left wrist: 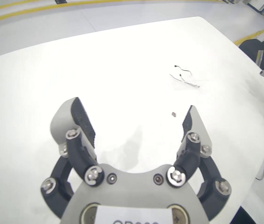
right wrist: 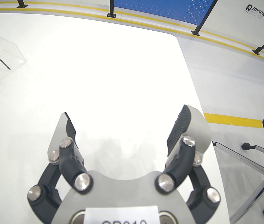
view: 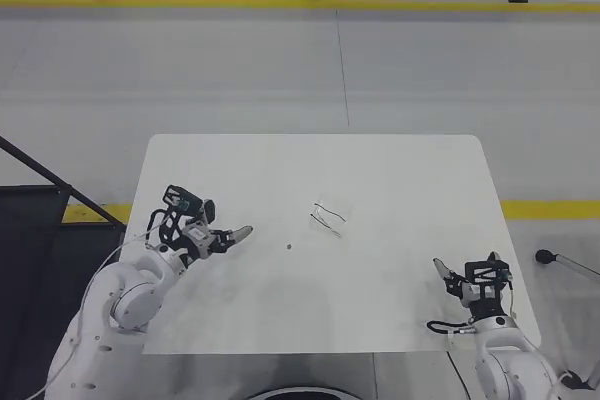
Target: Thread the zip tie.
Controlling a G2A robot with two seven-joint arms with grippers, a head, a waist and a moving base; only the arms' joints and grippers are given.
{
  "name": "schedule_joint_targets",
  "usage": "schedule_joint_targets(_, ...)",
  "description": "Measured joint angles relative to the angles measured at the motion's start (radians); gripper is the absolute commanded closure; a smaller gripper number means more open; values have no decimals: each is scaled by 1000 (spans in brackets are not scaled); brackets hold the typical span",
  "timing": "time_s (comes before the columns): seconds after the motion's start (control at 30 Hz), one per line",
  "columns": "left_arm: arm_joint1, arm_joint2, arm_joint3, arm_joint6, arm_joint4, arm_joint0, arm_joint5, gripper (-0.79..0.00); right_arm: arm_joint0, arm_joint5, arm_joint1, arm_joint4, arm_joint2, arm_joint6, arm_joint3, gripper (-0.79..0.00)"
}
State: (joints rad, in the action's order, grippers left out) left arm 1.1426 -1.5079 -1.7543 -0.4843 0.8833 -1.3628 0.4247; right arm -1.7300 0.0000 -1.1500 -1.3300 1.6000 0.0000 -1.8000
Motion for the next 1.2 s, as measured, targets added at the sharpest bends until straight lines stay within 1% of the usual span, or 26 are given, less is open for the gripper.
schedule_joint_targets(0.07, 0, 15, 12, -57, -36, 45, -12, -785, 0, 0, 0, 0, 0, 0, 0, -785)
schedule_joint_targets(0.17, -3, 14, 1, -103, -34, 64, -11, -785, 0, 0, 0, 0, 0, 0, 0, -785)
schedule_joint_targets(0.57, -3, 13, 2, -101, -33, 62, -10, -785, 0, 0, 0, 0, 0, 0, 0, -785)
schedule_joint_targets(0.63, 3, 28, 29, -88, -78, 73, -40, -785, 0, 0, 0, 0, 0, 0, 0, -785)
schedule_joint_targets(0.7, 8, 53, 59, -103, -160, 107, -63, -785, 0, 0, 0, 0, 0, 0, 0, -785)
schedule_joint_targets(0.8, 15, 90, 117, -160, -288, 176, -88, -785, 0, 0, 0, 0, 0, 0, 0, -785)
schedule_joint_targets(0.9, 23, 131, 205, -225, -407, 258, -97, -785, 0, 0, 0, 0, 0, 0, 0, -785)
schedule_joint_targets(1.03, 39, 206, 357, -338, -578, 388, -97, -785, 0, 0, 0, 0, 0, 0, 0, -785)
schedule_joint_targets(1.13, 52, 257, 465, -393, -665, 478, -97, -785, 0, 0, 0, 0, 0, 0, 0, -785)
schedule_joint_targets(1.2, 60, 289, 517, -410, -682, 522, -94, -785, 0, 0, 0, 0, 0, 0, 0, -785)
